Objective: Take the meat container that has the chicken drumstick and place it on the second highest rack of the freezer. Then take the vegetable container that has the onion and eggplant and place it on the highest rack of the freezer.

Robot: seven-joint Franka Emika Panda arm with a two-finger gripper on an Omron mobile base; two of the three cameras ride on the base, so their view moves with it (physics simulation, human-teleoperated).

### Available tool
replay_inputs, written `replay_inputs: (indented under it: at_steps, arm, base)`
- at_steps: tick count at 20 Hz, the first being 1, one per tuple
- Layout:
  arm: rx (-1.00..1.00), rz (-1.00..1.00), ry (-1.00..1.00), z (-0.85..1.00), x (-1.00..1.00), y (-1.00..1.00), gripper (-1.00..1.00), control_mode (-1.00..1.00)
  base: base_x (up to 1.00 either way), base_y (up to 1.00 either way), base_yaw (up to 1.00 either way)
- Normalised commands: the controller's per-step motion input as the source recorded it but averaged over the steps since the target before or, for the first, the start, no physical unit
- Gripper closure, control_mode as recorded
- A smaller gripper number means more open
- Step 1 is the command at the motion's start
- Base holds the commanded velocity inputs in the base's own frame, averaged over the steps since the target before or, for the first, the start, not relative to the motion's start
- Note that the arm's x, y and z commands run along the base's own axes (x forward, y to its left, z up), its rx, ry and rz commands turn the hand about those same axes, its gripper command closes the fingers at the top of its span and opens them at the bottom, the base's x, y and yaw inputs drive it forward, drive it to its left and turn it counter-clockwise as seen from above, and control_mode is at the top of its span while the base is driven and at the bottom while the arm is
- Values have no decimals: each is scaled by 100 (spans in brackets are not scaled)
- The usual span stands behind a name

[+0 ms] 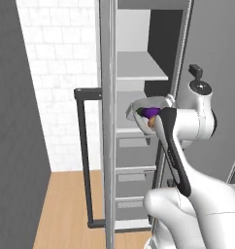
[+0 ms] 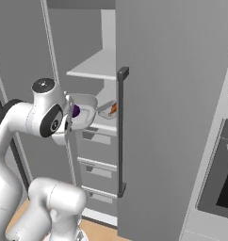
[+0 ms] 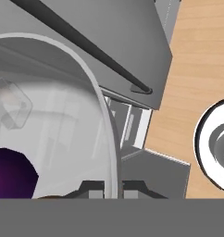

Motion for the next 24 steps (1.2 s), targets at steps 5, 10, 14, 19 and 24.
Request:
replay_inputs:
  at_steps: [5,10,14,19,24]
  arm:
    - [0,0,0,0,0,0,100,100]
    - [0,0,0,0,0,0,100,100]
    - [0,0,0,0,0,0,100,100]
    - [0,0,0,0,0,0,100,100]
    - [0,0,0,0,0,0,100,100]
  base:
    - [22,57,-6]
    - [43,6,0]
    - [69,0,0]
    - [42,-13,0]
    - [4,-54,9]
